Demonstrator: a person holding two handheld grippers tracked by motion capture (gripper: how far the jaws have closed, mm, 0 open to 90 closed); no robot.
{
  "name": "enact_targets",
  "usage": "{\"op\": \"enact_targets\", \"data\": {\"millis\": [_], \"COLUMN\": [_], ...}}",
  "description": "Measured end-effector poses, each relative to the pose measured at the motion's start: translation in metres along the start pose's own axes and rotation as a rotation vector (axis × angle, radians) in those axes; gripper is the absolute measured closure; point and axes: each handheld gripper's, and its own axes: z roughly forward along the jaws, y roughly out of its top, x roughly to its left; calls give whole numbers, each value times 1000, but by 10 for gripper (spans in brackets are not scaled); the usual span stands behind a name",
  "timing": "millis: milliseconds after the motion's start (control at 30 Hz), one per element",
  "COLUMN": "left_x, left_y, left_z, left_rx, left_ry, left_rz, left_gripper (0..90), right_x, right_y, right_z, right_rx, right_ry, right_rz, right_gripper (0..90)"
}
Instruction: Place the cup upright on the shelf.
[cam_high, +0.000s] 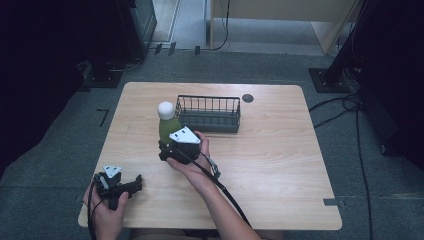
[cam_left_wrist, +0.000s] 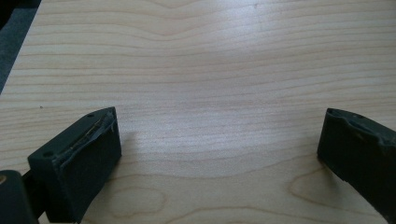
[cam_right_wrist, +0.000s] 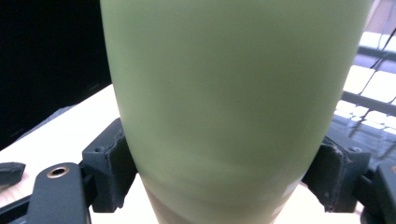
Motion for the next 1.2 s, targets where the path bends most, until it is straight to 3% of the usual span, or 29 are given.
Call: {"op": "enact_targets", "data": {"millis": [233,667,1200], "left_x": [0,0,0], "left_y": [0,0,0], "left_z": [0,0,0], "left_rx": [0,0,1], "left_ry": [0,0,-1], "left_rz": [0,1,1], "left_gripper": [0,0,0], "right_x": [-14,-60,-102], "right_y": [11,34,65], "right_z": [-13,-39,-61], "right_rx": [-27,-62,-113], "right_ry": [-22,-115,-204], "right_rz": [4,29,49], "right_gripper": [205,205,205]}}
